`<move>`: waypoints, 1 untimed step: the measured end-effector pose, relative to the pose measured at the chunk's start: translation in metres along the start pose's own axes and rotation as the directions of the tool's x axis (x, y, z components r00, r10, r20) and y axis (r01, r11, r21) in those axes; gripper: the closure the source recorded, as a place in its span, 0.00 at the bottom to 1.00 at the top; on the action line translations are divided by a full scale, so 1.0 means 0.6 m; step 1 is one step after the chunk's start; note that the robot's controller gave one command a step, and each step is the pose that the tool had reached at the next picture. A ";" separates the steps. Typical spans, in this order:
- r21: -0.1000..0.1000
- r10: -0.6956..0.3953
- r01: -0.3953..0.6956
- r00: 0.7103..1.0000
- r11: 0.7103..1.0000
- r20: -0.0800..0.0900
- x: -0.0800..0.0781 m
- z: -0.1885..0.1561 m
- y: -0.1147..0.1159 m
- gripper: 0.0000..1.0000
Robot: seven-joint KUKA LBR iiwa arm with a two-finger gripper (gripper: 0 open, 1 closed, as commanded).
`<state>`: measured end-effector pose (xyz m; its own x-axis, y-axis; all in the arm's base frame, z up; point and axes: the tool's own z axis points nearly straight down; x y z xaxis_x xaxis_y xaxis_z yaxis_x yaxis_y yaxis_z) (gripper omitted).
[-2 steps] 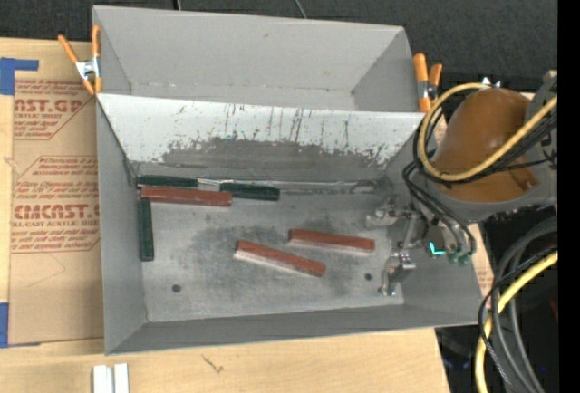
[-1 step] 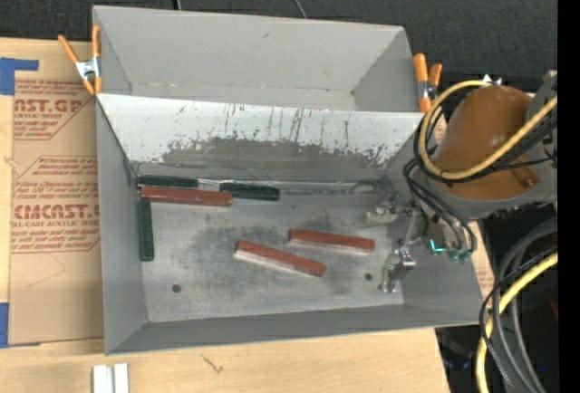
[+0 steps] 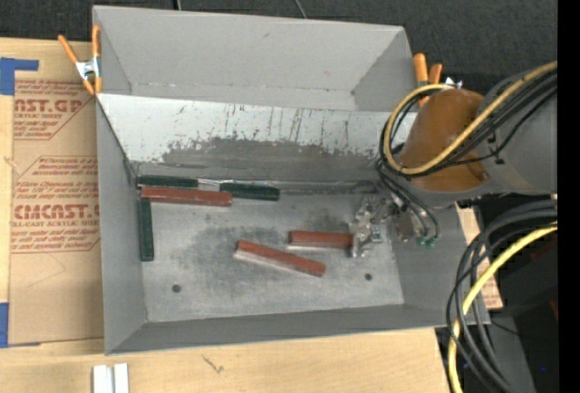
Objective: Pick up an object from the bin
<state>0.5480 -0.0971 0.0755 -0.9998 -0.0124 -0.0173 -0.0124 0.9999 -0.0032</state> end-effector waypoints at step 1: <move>0.000 0.000 0.000 1.000 1.000 0.000 0.000 0.000 0.000 1.00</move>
Offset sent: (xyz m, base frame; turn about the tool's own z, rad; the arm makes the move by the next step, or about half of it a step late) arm -0.0005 -0.0224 0.2258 -0.0022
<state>0.5480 -0.0971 0.0755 -0.9998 -0.0128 -0.0173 -0.0127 0.9999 -0.0033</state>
